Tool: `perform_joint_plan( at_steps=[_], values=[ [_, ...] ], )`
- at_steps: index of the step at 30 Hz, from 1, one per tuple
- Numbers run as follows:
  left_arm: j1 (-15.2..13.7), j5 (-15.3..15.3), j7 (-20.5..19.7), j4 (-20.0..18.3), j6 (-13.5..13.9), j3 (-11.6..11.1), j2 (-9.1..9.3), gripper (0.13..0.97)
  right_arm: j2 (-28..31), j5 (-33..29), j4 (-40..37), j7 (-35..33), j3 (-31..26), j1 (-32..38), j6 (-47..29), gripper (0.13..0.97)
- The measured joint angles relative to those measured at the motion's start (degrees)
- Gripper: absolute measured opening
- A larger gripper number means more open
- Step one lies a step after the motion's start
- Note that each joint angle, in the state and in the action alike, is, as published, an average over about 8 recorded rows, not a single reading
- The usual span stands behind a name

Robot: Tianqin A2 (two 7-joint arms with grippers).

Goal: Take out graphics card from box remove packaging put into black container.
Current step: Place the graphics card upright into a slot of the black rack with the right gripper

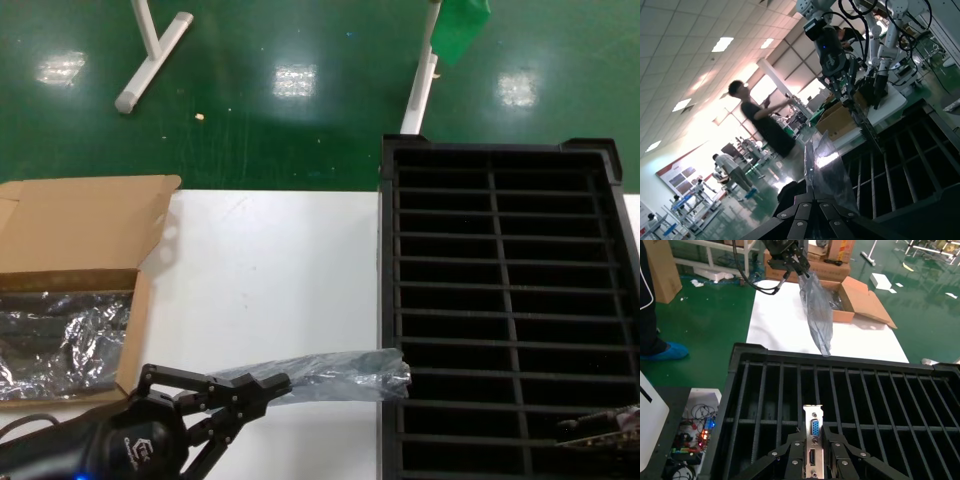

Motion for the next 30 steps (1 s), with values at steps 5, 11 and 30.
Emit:
perform_joint_plan(
  at_steps=[5,11,30],
  values=[
    [-0.03,-0.12,0.48,0.99,0.38,-0.32,0.05,0.142,-0.55,-1.34,-0.55,0.66,-3.86,4.45,-0.43,0.198],
    [-0.12,-0.30,1.09,2.42,0.94,-0.72,0.12,0.142,-1.22,-2.80,-1.46,1.02,-6.86,7.89,-0.90,0.198],
    [-0.26,-0.05,1.39,2.98,1.08,-1.11,0.18,0.142,0.13,-0.63,1.31,0.48,4.79,-5.39,0.74,0.198]
  ],
)
